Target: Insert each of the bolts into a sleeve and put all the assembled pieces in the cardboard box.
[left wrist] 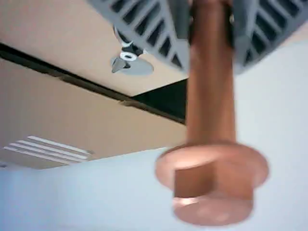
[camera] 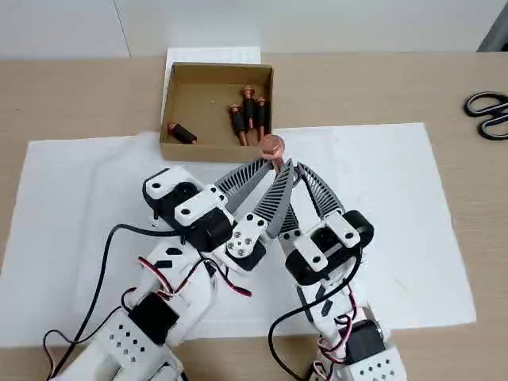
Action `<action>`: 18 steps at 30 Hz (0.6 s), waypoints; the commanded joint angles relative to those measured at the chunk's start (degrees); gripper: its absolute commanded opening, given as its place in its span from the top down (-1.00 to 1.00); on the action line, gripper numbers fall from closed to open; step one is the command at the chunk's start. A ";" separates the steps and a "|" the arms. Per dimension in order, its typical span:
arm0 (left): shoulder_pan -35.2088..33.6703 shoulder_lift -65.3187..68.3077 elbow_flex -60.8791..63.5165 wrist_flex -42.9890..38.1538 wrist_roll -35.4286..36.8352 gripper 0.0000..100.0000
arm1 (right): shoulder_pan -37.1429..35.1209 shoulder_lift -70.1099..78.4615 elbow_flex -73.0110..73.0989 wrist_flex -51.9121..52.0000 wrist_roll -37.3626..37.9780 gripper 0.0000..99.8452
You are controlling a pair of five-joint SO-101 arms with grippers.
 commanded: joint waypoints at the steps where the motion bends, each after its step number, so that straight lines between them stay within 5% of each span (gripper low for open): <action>1: 0.09 -1.49 -3.82 0.09 0.35 0.99 | -0.40 -0.92 0.35 -1.89 0.00 0.99; 18: 0.18 -1.49 -0.92 -2.20 -2.64 0.99 | -0.48 -0.92 0.35 -5.32 0.09 0.99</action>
